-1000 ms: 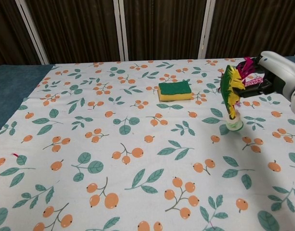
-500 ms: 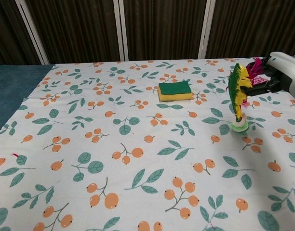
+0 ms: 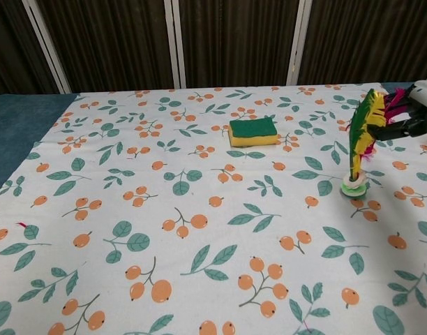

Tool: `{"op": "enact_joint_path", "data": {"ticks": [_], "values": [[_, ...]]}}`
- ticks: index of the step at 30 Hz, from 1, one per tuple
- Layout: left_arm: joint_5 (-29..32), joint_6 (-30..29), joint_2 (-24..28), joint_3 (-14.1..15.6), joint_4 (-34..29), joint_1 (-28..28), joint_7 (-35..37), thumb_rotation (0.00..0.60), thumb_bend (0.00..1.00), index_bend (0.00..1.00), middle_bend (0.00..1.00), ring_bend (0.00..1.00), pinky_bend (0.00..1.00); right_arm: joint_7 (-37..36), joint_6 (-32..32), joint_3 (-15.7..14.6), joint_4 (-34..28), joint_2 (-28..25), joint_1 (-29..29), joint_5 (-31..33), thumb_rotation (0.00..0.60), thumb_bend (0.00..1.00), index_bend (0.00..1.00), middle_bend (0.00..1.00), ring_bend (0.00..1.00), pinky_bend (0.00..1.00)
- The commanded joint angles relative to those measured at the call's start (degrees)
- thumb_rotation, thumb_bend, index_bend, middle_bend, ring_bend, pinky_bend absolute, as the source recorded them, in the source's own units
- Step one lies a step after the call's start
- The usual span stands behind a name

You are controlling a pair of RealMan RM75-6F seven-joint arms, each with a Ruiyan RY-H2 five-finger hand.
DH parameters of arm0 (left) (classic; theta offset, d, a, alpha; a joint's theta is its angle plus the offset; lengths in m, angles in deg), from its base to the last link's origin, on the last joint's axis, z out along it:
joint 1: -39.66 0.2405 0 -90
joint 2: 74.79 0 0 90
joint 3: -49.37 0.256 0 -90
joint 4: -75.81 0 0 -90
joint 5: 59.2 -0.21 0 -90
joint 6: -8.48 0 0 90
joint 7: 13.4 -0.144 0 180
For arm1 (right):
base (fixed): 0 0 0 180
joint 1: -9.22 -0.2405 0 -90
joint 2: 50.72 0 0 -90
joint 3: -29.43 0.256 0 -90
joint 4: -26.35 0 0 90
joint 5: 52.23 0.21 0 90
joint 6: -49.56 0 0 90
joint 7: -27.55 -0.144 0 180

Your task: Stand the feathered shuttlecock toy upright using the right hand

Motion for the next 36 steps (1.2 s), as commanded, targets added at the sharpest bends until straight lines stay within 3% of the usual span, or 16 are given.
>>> {"op": "enact_joint_path", "data": {"ticks": [1, 10, 15, 19, 27, 36], "values": [[0.0, 0.0, 0.0, 0.0, 0.0, 0.0, 0.0, 0.556, 0.20, 0.00, 0.00, 0.00, 0.00, 0.0, -0.7, -0.2, -0.1, -0.2, 0.3, -0.2, 0.600, 0.49, 0.51, 0.32, 0.00, 0.00], [-0.2, -0.3, -0.2, 0.0, 0.1, 0.1, -0.4, 0.559, 0.20, 0.00, 0.00, 0.00, 0.00, -0.6, -2.7, -2.8, -1.4, -2.1, 2.0, -3.1, 0.600, 0.42, 0.23, 0.12, 0.00, 0.00], [-0.1, -0.6, -0.2, -0.1, 0.0, 0.2, -0.6, 0.557, 0.20, 0.00, 0.00, 0.00, 0.00, -0.8, -3.3, -4.4, -2.7, -3.5, 3.2, -3.9, 0.600, 0.38, 0.14, 0.02, 0.00, 0.00], [-0.1, -0.5, -0.2, 0.0, 0.0, 0.2, -0.7, 0.560, 0.20, 0.00, 0.00, 0.00, 0.00, -0.9, -3.5, -5.8, -4.2, -5.0, 4.3, -4.7, 0.600, 0.33, 0.06, 0.00, 0.00, 0.00], [-0.1, -0.5, -0.2, 0.0, 0.0, 0.1, -0.8, 0.557, 0.20, 0.00, 0.00, 0.00, 0.00, -1.6, -3.9, -8.4, -7.7, -9.5, 6.7, -7.4, 0.600, 0.27, 0.02, 0.00, 0.00, 0.00], [-0.1, -0.5, -0.2, 0.0, -0.2, 0.2, -1.1, 0.555, 0.20, 0.00, 0.00, 0.00, 0.00, -3.0, -3.4, -9.2, -10.2, -15.2, 8.6, -8.9, 0.600, 0.27, 0.02, 0.00, 0.00, 0.00]]}}
